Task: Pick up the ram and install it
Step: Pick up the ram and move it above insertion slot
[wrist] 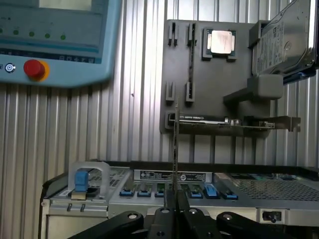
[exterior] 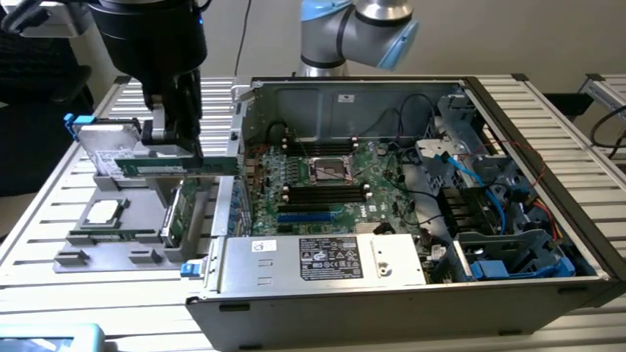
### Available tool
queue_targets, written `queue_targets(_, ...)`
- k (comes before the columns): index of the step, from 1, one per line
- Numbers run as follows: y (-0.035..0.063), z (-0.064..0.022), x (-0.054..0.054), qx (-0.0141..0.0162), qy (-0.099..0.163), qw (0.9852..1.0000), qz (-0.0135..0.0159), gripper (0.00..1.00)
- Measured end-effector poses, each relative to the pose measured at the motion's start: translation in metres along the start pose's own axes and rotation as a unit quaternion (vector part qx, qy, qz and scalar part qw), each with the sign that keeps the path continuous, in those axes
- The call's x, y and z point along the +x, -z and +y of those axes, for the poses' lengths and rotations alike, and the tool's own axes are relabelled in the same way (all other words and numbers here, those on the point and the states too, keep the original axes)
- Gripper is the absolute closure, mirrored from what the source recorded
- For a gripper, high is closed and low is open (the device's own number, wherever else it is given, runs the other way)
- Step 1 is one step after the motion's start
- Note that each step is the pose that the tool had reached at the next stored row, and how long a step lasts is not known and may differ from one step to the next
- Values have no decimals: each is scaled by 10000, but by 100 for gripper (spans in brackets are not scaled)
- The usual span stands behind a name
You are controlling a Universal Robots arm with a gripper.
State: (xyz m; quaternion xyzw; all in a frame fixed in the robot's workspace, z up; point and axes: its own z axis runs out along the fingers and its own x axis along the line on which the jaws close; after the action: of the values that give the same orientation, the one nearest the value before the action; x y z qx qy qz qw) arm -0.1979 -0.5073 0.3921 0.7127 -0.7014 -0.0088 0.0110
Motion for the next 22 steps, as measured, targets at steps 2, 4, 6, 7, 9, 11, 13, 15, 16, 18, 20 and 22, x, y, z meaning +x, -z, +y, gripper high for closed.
queue_targets(2, 4, -91, 1, 0, -1, 10000, 0, 87)
queue_targets(4, 7, -182, 3, 0, 0, 10000, 0, 87)
queue_targets(6, 9, -272, 4, 0, -1, 10000, 0, 87)
queue_targets(7, 10, -314, 5, 0, -1, 10000, 0, 87)
queue_targets(9, 13, -409, 7, 0, 0, 10000, 0, 87)
queue_targets(11, 15, -501, 5, 1, -1, 10000, 0, 87)
queue_targets(13, 14, -592, -10, 7, 0, 10000, 4, 87)
queue_targets(15, 12, -676, -33, 23, -1, 10000, 10, 87)
queue_targets(16, 10, -719, -49, 34, -1, 10000, 16, 87)
queue_targets(18, 4, -798, -86, 58, -1, 10000, 32, 87)
queue_targets(20, -4, -878, -126, 82, -2, 10000, 49, 87)
queue_targets(22, -12, -960, -165, 102, -3, 9999, 66, 87)
